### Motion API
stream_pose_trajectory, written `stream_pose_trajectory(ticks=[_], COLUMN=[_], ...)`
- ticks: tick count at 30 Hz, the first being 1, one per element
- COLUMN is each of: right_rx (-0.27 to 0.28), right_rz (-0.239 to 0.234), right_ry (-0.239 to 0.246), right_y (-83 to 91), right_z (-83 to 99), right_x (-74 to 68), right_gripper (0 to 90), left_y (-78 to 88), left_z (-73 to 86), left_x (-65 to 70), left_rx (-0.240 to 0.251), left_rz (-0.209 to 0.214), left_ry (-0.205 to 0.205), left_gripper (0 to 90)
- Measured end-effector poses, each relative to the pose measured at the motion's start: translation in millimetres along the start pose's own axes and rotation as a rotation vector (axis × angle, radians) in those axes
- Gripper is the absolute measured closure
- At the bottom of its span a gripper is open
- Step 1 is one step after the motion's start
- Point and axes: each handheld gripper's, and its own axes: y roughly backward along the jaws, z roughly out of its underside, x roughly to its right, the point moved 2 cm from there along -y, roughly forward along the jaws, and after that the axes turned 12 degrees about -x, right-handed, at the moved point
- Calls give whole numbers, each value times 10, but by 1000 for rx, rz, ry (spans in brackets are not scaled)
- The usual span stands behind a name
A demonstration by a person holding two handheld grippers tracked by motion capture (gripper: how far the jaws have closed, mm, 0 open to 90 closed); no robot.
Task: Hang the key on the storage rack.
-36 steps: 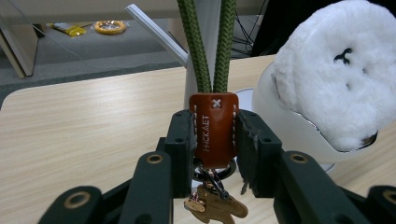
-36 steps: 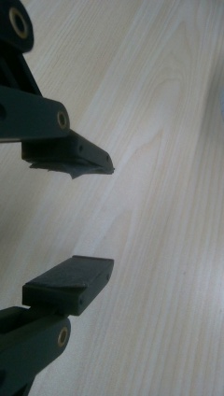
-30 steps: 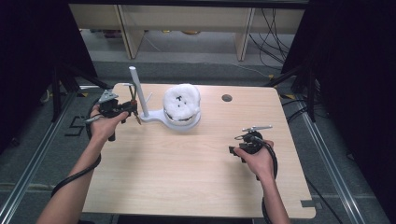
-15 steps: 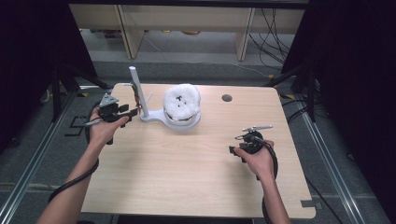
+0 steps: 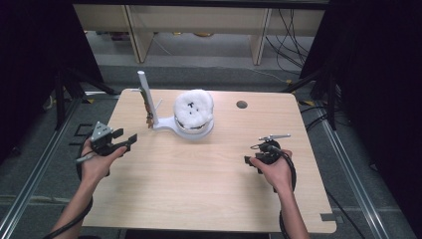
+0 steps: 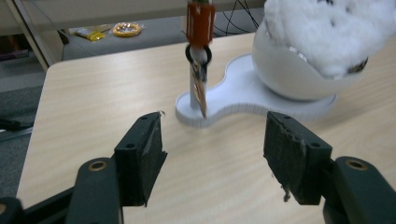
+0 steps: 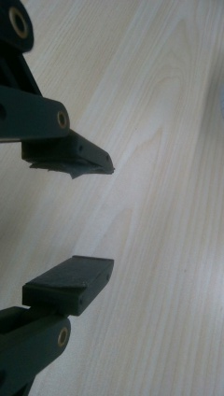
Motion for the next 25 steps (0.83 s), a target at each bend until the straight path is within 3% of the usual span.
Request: stream_pose_trajectory(ticks=[3,8,10,11,13,15,17,25], right_rx=[1,3,4,-3,-1,0,-10,12], right_rz=[-1,5,-8,0,6,8,-5,2], right_ry=[-1,10,-27,5,2,30,29,6], right_y=[-1,-25,-33,-29,-35,-41,-41,-71], right_z=[2,6,8,4,2,11,11,12], right_x=[-4,-1,-41,-15,-18,-7,-6,-36], right_gripper=[480,480,479,479,478,477,477,472], left_y=[62,86,84,83,75,64,48,71], left_z=[232,516,588,613,642,660,678,686], left_x=[10,68,99,117,141,150,165,214], left_rx=[11,3,10,11,24,38,51,57], left_rz=[-17,-31,-33,-32,-30,-30,-33,-70], left_ry=[25,21,19,16,5,5,18,-9], left_gripper=[366,365,365,365,365,365,364,347])
